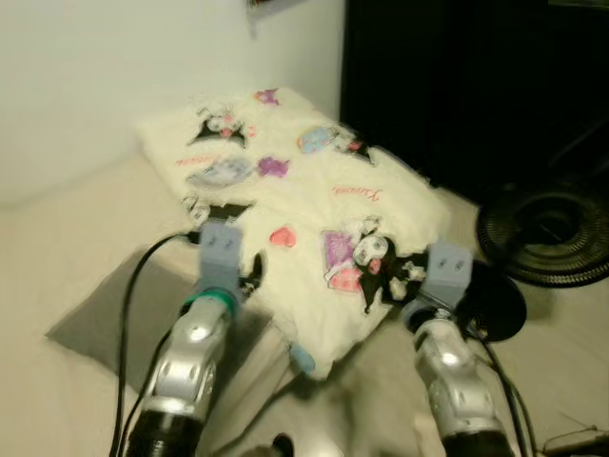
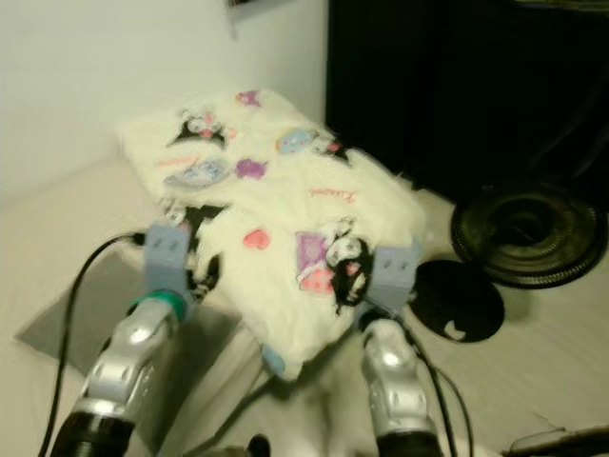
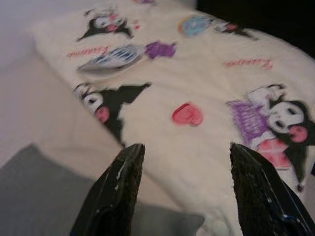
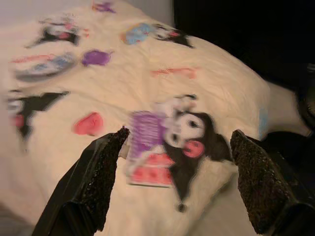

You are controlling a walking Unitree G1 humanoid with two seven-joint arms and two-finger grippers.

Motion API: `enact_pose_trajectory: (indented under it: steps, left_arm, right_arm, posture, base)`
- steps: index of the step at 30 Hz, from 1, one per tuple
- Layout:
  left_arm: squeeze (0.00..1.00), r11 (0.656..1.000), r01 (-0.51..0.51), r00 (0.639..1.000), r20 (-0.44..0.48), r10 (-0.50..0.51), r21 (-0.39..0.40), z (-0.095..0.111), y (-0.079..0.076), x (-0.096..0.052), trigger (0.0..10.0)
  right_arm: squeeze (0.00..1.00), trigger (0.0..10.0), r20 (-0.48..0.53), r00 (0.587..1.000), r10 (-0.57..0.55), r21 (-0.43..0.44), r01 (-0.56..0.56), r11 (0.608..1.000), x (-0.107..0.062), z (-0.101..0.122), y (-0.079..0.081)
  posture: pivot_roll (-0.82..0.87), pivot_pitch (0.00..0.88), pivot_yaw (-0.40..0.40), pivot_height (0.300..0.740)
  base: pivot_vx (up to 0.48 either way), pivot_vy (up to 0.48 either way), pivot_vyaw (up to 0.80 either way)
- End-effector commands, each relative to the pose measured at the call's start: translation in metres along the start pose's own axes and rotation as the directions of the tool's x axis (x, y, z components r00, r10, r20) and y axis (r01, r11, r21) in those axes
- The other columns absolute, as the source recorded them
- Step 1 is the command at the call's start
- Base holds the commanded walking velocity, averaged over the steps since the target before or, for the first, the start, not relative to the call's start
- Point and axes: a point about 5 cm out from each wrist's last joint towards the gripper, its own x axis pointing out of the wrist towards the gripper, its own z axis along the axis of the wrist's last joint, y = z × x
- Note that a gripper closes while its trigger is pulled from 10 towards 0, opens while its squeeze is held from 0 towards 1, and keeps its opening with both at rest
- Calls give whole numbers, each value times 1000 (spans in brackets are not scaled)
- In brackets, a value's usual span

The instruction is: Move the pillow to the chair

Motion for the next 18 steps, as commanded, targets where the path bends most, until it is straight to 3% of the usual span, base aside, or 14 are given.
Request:
enact_pose_trajectory:
  steps: [1,18]
  left_arm:
    - [0,1000,1,1000,-26,-1,-7,-7,1,-4,10000]
    - [0,1000,-8,1000,-29,8,-1,-11,7,-11,10000]
  right_arm:
    - [0,10000,-36,999,12,9,-11,1000,-3,-8,2]
    - [0,10000,-61,996,62,-12,-63,998,0,-13,10]
  posture:
    - [85,19,94,726]
    - [109,37,67,726]
  base:
    - [0,0,788]
    - [0,0,784]
